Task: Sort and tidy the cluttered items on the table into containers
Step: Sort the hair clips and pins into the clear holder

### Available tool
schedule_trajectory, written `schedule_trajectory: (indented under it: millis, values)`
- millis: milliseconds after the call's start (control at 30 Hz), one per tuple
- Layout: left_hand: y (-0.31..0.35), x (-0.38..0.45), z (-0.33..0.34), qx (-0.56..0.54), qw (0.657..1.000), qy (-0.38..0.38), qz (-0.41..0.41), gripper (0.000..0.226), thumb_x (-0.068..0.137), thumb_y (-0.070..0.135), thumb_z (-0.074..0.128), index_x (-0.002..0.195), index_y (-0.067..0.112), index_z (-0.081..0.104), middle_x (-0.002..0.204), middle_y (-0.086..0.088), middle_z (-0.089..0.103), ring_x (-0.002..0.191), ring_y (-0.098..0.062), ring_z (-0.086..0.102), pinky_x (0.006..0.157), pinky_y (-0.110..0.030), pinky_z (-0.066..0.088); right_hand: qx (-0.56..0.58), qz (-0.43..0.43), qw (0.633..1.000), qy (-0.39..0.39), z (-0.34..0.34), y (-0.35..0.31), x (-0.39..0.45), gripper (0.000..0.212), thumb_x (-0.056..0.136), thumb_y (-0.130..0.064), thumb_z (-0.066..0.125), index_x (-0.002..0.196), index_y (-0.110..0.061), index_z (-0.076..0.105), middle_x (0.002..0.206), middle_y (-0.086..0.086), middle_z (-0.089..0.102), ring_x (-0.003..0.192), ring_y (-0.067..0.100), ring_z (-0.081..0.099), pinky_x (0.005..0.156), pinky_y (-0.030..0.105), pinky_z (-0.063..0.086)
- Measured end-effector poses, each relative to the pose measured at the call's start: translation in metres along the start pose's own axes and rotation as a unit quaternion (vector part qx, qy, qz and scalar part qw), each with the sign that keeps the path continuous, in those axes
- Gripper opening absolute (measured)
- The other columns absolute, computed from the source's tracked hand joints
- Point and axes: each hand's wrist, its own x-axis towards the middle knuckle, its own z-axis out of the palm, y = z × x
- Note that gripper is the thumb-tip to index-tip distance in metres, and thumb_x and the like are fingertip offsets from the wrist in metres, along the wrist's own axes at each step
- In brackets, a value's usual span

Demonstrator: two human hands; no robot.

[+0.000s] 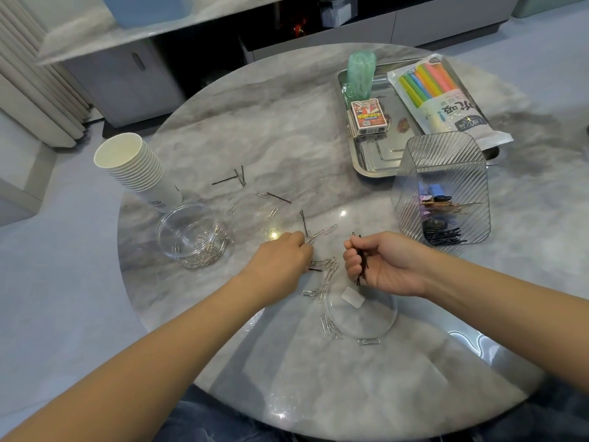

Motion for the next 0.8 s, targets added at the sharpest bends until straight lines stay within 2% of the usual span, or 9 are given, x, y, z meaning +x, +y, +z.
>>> schedule_trajectory:
  millis: [67, 167, 300, 367, 433, 500, 633, 700, 800]
  values:
    - [-0.002, -0.002, 0.002, -0.015, 1.0, 0.003, 0.004, 0.014, 0.091, 0.01, 0.046, 0.103, 0.015, 0.051, 0.107, -0.002, 0.045, 0.091, -0.019, 0.043, 0.063, -0.029, 0.029, 0.007, -0.01, 1.0, 0.002, 0.0, 0.0, 0.0, 0.025, 0.098, -0.01, 0.036, 0.078, -0.004, 0.05, 0.059, 0.006, 0.045, 0.046, 0.012, 0.043, 0.04, 0.018, 0.043]
    - [-0.006, 0.0, -0.004, -0.211, 0.974, 0.046, -0.062, 0.01, 0.091, 0.011, 0.048, 0.087, 0.02, 0.051, 0.095, 0.002, 0.051, 0.079, -0.015, 0.046, 0.064, -0.027, 0.035, 0.038, -0.03, 0.999, 0.001, 0.001, -0.003, 0.0, 0.023, 0.098, -0.01, 0.036, 0.084, -0.002, 0.052, 0.065, 0.009, 0.05, 0.057, 0.015, 0.051, 0.044, 0.021, 0.051]
    - [0.004, 0.005, -0.019, -0.486, 0.856, 0.08, -0.155, 0.02, 0.091, 0.01, 0.054, 0.076, 0.022, 0.054, 0.072, 0.009, 0.06, 0.061, -0.005, 0.051, 0.059, -0.018, 0.04, 0.064, -0.036, 0.997, -0.015, 0.001, -0.004, -0.001, 0.024, 0.099, -0.009, 0.035, 0.089, 0.0, 0.054, 0.072, 0.015, 0.063, 0.059, 0.023, 0.067, 0.054, 0.033, 0.057]
    - [0.013, 0.005, -0.027, -0.565, 0.799, 0.088, -0.185, 0.016, 0.09, 0.011, 0.059, 0.077, 0.02, 0.058, 0.073, 0.004, 0.064, 0.059, -0.004, 0.054, 0.057, -0.017, 0.044, 0.05, -0.04, 0.998, -0.011, 0.0, -0.003, 0.0, 0.023, 0.099, -0.009, 0.035, 0.092, 0.0, 0.055, 0.078, 0.016, 0.065, 0.062, 0.024, 0.069, 0.058, 0.034, 0.057]
    - [0.021, 0.006, -0.032, -0.598, 0.774, 0.092, -0.189, 0.011, 0.087, 0.011, 0.064, 0.078, 0.017, 0.062, 0.07, 0.001, 0.064, 0.051, 0.001, 0.055, 0.049, -0.011, 0.04, 0.038, -0.042, 0.998, -0.021, -0.002, -0.003, 0.002, 0.022, 0.098, -0.01, 0.035, 0.095, -0.002, 0.055, 0.086, 0.016, 0.067, 0.07, 0.024, 0.07, 0.065, 0.034, 0.058]
    - [0.03, 0.008, -0.035, -0.596, 0.777, 0.094, -0.179, 0.009, 0.083, 0.01, 0.069, 0.076, 0.014, 0.064, 0.063, 0.001, 0.062, 0.047, 0.001, 0.056, 0.046, -0.01, 0.039, 0.047, -0.039, 0.996, -0.059, -0.001, -0.003, 0.001, 0.022, 0.099, -0.011, 0.033, 0.103, -0.003, 0.053, 0.096, 0.017, 0.068, 0.081, 0.026, 0.07, 0.072, 0.035, 0.058]
    - [0.039, 0.009, -0.038, -0.549, 0.814, 0.098, -0.163, 0.013, 0.083, 0.022, 0.071, 0.072, 0.017, 0.066, 0.063, -0.003, 0.069, 0.053, -0.009, 0.063, 0.047, -0.012, 0.039, 0.03, -0.045, 0.995, -0.082, 0.0, -0.003, 0.005, 0.034, 0.1, -0.011, 0.03, 0.125, 0.001, 0.048, 0.103, 0.018, 0.067, 0.08, 0.023, 0.068, 0.062, 0.031, 0.057]
    - [0.031, 0.009, -0.043, -0.514, 0.832, 0.114, -0.174, 0.021, 0.088, 0.03, 0.064, 0.071, 0.016, 0.066, 0.066, -0.002, 0.071, 0.051, -0.012, 0.065, 0.045, -0.013, 0.041, 0.002, -0.049, 0.998, -0.047, -0.002, -0.004, 0.006, 0.027, 0.099, -0.008, 0.033, 0.113, 0.001, 0.054, 0.091, 0.015, 0.066, 0.075, 0.021, 0.065, 0.062, 0.03, 0.056]
    - [0.005, 0.021, -0.042, -0.413, 0.876, 0.128, -0.215, 0.02, 0.088, 0.031, 0.062, 0.071, 0.021, 0.066, 0.065, 0.005, 0.068, 0.058, -0.016, 0.066, 0.057, -0.022, 0.049, -0.023, -0.059, 0.998, 0.017, -0.006, -0.008, 0.007, 0.022, 0.099, -0.006, 0.033, 0.096, -0.002, 0.055, 0.069, 0.008, 0.056, 0.06, 0.017, 0.053, 0.052, 0.025, 0.051]
